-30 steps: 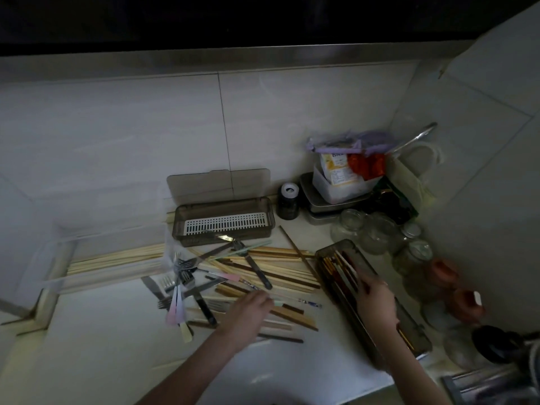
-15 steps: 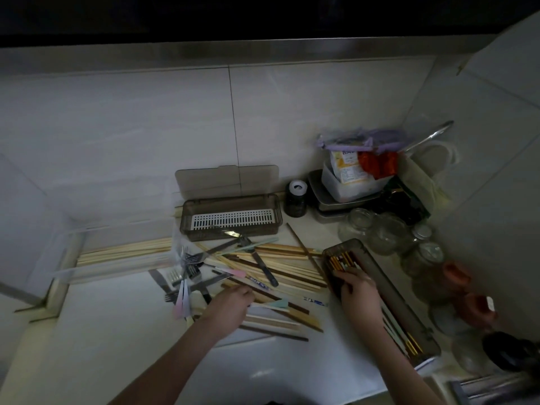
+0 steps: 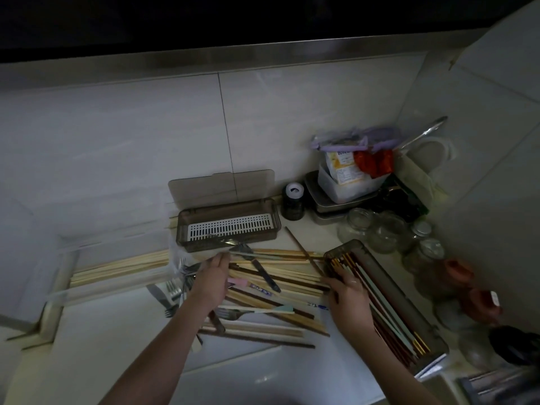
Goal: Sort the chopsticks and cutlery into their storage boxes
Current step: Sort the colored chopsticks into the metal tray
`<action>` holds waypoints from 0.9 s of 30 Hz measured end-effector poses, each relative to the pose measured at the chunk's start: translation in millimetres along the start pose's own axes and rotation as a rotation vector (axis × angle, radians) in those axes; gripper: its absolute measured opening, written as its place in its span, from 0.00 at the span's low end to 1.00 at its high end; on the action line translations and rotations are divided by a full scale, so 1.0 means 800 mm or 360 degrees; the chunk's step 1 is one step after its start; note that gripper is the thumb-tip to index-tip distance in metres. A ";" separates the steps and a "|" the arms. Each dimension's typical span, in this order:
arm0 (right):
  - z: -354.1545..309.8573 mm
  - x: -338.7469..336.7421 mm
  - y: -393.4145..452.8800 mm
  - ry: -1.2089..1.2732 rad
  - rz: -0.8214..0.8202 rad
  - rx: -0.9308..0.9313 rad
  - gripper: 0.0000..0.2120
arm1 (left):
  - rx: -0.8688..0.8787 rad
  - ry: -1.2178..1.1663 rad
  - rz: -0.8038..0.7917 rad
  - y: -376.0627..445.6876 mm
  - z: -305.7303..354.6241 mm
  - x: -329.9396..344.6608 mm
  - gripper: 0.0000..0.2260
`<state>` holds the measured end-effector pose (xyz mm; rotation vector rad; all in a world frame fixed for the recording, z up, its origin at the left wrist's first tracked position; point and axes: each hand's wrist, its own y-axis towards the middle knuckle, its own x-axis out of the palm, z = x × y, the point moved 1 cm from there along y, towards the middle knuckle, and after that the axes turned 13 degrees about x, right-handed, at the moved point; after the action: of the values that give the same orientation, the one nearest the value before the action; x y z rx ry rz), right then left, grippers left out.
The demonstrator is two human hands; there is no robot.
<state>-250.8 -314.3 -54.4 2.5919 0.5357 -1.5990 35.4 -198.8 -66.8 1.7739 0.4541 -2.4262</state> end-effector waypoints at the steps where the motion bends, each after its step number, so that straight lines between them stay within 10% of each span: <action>1: 0.002 0.001 -0.001 -0.0002 -0.0004 -0.0002 0.15 | -0.0025 -0.0007 0.0039 0.003 0.000 -0.001 0.31; 27: 0.017 -0.013 -0.009 0.0018 -0.0097 0.0029 0.13 | 0.0299 0.0479 -0.0296 0.036 0.040 -0.006 0.25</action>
<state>-269.0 -312.9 -50.8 2.6240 0.6098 -1.6148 14.8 -236.0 -58.2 2.2888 0.4474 -2.3945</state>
